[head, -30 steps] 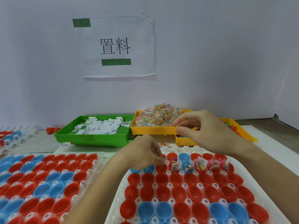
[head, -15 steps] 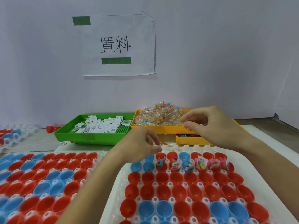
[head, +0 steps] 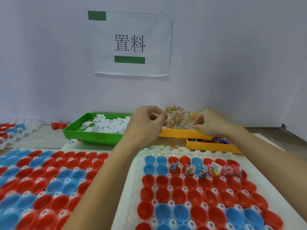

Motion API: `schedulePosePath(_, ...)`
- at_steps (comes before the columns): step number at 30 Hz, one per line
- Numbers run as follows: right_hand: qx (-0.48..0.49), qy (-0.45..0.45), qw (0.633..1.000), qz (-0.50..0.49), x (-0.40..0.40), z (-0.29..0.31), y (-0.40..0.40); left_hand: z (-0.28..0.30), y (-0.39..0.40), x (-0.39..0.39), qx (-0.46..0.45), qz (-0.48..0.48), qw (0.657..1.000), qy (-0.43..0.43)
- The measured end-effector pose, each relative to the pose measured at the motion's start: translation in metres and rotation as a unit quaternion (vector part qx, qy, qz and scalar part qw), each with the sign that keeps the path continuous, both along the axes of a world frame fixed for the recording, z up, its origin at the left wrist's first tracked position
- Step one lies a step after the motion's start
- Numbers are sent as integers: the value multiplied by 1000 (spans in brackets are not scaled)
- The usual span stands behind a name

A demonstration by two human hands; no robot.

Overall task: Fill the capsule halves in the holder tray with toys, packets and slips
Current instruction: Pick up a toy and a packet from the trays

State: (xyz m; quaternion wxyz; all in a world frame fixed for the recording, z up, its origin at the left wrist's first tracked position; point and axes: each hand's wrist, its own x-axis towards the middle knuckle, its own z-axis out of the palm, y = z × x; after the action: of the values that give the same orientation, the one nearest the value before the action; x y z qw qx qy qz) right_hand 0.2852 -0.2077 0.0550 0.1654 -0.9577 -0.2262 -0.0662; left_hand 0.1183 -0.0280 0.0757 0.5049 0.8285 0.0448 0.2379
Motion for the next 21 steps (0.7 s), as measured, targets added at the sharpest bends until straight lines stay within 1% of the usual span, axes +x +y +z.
schedulePosePath(6,-43,43,997,-54,20,-5,22,6,0,-2,18,-9,1000,-8)
schedulePosePath(10,9,62,997,-50,23,-6,21,8,2,-2,9,-10,1000,-11)
schedulePosePath(13,53,52,996,-49,23,-8,17,8,1,-2,11,-10,1000,-9)
schedulePosePath(15,64,51,996,-43,22,-10,13,7,0,-1,17,-11,1000,-7)
schedulePosePath(19,21,61,997,-41,21,-11,13,6,-3,0,26,-17,1000,-1)
schedulePosePath(21,15,67,997,-37,23,-10,16,5,-3,0,28,-20,999,5)
